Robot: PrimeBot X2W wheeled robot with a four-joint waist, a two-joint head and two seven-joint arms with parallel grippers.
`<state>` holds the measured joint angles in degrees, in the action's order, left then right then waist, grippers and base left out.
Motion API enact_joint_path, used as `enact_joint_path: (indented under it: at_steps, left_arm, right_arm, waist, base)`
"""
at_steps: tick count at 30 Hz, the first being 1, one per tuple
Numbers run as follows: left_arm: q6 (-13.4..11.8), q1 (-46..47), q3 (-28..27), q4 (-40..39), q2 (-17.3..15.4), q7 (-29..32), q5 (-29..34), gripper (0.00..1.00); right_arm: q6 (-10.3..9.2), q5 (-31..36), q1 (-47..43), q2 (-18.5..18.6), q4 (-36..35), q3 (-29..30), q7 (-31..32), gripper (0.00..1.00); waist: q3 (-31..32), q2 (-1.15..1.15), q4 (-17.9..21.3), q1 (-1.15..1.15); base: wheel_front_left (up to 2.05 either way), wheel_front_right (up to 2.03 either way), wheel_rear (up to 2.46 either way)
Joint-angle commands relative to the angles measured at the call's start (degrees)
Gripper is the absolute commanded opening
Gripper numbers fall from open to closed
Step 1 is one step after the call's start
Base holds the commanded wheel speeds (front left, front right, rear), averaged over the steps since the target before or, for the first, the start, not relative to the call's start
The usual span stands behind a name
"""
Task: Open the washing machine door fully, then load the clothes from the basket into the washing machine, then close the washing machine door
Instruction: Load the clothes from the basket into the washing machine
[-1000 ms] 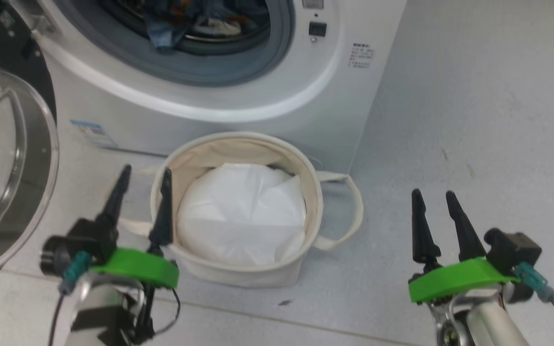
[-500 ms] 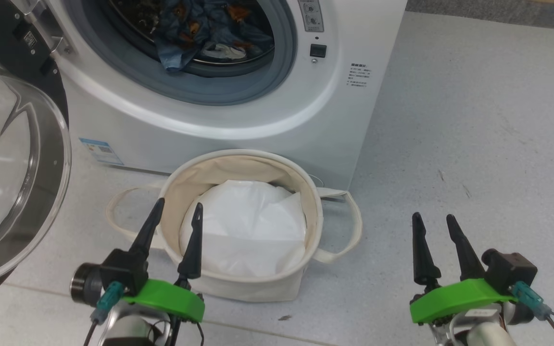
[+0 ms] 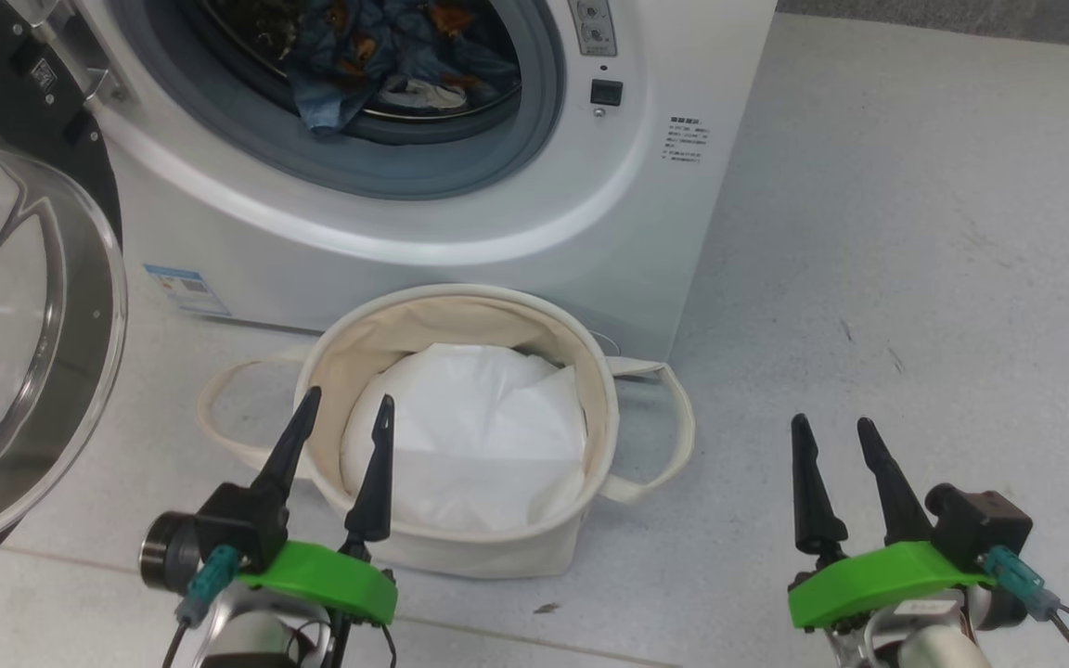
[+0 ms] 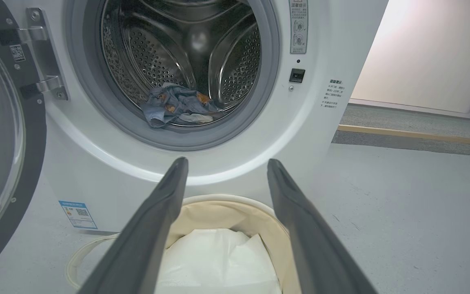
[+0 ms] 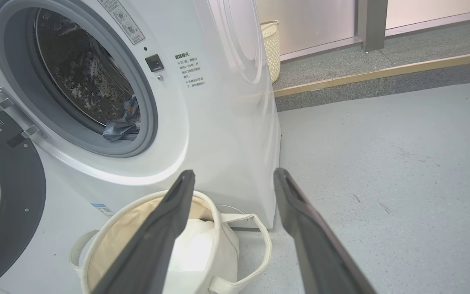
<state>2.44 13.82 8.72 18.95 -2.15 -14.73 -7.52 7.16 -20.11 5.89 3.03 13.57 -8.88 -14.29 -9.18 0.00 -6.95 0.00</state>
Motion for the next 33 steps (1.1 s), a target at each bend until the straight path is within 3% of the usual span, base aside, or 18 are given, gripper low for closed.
enact_joint_path:
  at_steps: [1,11,15,23,27,33]
  left_arm:
    - [-0.37,0.82,-1.71,-1.78,-0.73,-0.27,-0.32,1.00]
    - [0.30,7.68,-2.77,0.59,-0.73,-0.27,-1.08,1.00]
    - [1.28,15.39,-3.38,3.08,-0.73,-0.27,-1.68,1.00]
    - [2.48,36.67,-5.82,15.49,-1.66,-0.27,-0.40,1.00]
    - [1.85,47.00,-6.76,22.32,-3.63,-0.27,1.19,1.00]
    - [-1.50,58.63,-7.51,34.18,-7.70,-0.27,3.55,1.00]
  right_arm:
    - [0.33,0.18,0.48,-0.15,-1.79,-1.58,-0.71,1.00]
    - [0.33,1.74,3.00,-0.15,-2.62,-0.99,-0.71,1.00]
    - [0.33,3.61,4.80,-0.15,-3.18,-0.39,-0.71,1.00]
    - [0.33,7.32,9.18,-0.15,-5.05,1.07,-0.71,1.00]
    - [0.33,8.05,11.07,-0.15,-5.49,1.17,-0.71,1.00]
    - [0.33,7.09,13.15,-0.15,-6.00,0.09,-0.71,1.00]
  waist:
    - [-0.42,0.00,0.13,0.00]
    - [-8.55,0.00,0.52,0.00]
    - [-14.28,0.00,-0.23,0.00]
    - [-27.01,0.00,-0.77,0.00]
    - [-31.53,0.00,-0.42,0.00]
    - [-34.81,0.00,1.24,0.00]
  base:
    - [0.00,0.00,0.00]
    - [0.00,0.00,0.00]
    - [0.00,0.00,0.00]
    - [0.00,0.00,0.00]
    - [0.00,0.00,0.00]
    - [0.00,0.00,0.00]
